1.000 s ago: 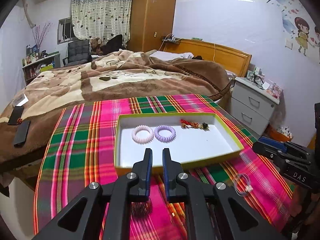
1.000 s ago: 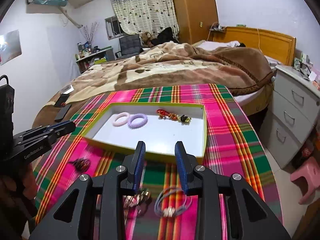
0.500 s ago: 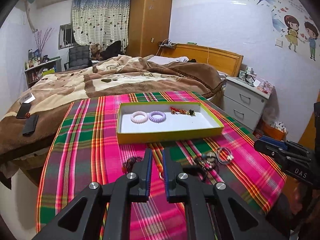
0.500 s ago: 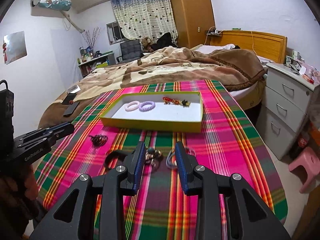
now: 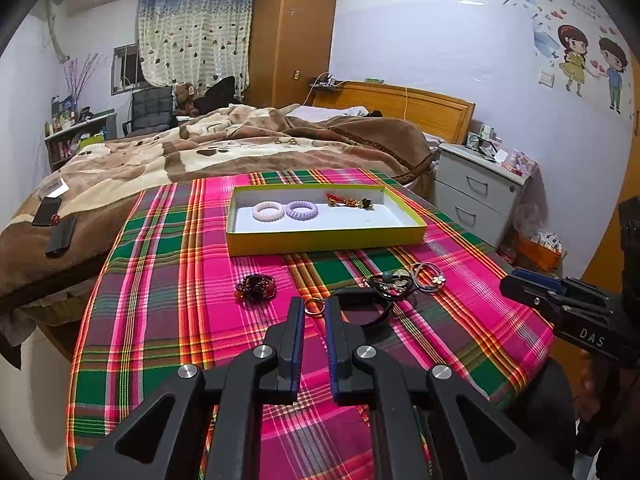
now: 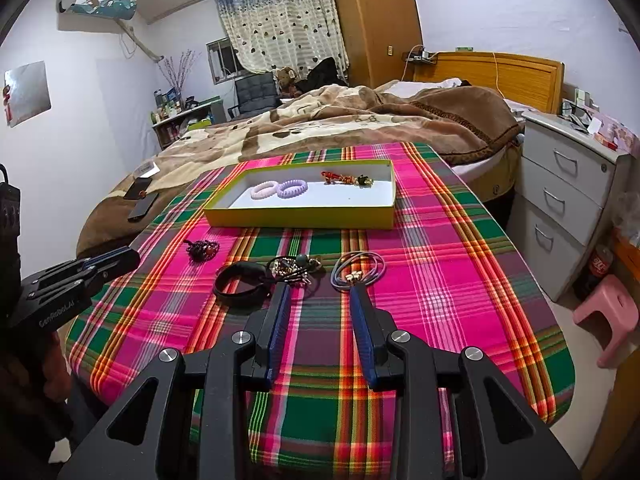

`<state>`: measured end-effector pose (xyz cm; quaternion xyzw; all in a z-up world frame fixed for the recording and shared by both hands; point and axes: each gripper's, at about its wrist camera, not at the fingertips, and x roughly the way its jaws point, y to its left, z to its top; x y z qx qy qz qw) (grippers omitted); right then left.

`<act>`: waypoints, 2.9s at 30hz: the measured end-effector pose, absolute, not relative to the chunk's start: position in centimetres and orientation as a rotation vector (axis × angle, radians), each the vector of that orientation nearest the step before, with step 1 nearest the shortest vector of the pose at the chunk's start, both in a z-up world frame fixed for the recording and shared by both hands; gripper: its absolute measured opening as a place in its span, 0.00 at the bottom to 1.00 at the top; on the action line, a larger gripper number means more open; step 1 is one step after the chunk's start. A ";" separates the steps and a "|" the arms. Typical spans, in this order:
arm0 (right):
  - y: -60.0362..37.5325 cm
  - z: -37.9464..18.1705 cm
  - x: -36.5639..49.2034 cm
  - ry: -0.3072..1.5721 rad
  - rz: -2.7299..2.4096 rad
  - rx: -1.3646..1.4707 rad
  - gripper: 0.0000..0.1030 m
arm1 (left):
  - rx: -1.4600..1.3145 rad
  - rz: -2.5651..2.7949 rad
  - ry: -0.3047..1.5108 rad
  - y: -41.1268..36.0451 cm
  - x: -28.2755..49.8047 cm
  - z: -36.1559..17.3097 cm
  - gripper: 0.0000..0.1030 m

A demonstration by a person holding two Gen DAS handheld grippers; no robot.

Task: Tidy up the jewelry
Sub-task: 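Withdraw both tools from the box and reach toward the remaining jewelry, then grasp the black leather band with the left tool while the right grasps the flower keychain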

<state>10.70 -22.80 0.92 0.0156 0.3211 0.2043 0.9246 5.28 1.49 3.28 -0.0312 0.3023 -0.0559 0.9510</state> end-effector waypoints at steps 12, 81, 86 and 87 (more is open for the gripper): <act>-23.1 0.5 11.2 0.670 0.405 0.030 0.31 | -0.063 -0.137 0.646 1.0 6.3 2.4 0.09; -23.5 -3.2 18.0 0.850 0.297 0.114 0.16 | -0.110 -0.149 0.849 -1.1 12.0 -1.9 0.04; -23.5 -2.7 17.5 0.839 0.305 0.119 0.16 | -0.113 -0.152 0.830 -0.9 11.4 -1.4 0.04; -23.5 -2.6 17.4 0.837 0.306 0.120 0.16 | -0.114 -0.152 0.826 -0.9 11.2 -1.2 0.04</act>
